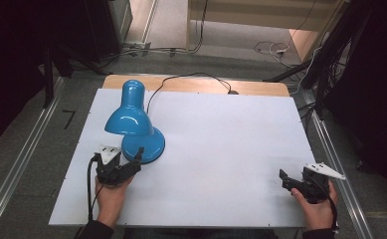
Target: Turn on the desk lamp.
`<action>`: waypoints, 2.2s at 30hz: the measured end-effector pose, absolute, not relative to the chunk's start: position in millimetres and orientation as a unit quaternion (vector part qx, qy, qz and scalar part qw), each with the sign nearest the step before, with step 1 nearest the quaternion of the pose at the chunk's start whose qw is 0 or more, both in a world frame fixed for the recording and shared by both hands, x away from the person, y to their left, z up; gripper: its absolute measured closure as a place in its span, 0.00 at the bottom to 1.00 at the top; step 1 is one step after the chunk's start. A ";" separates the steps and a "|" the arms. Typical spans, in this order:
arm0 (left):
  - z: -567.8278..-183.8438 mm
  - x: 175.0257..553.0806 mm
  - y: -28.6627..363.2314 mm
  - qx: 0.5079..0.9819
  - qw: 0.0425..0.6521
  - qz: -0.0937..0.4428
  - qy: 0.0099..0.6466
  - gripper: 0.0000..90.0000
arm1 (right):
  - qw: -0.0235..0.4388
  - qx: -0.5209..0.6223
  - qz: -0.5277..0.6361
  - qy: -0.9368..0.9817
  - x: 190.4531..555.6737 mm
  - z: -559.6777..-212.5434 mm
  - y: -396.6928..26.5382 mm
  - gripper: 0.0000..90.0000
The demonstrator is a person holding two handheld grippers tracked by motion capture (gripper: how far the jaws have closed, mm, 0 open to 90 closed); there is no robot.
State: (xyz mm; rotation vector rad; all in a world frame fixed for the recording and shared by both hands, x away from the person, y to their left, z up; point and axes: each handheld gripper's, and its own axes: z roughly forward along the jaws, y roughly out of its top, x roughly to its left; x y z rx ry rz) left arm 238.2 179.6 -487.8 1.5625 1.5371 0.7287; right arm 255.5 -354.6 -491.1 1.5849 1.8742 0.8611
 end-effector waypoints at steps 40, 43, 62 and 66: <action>-490.4 258.2 171.6 0.623 0.411 0.278 0.604 0.77 | 0.263 0.589 0.319 0.695 255.7 -491.5 -355.1 0.13; -490.5 259.8 171.3 0.624 0.410 0.279 0.605 0.80 | 0.264 0.589 0.318 0.695 255.6 -491.4 -354.9 0.13; -493.9 268.5 167.2 0.629 0.398 0.279 0.607 1.00 | 0.263 0.589 0.318 0.694 255.6 -491.5 -355.3 0.13; -494.6 269.7 166.9 0.628 0.398 0.278 0.608 1.00 | 0.263 0.589 0.318 0.695 255.7 -491.6 -355.4 0.13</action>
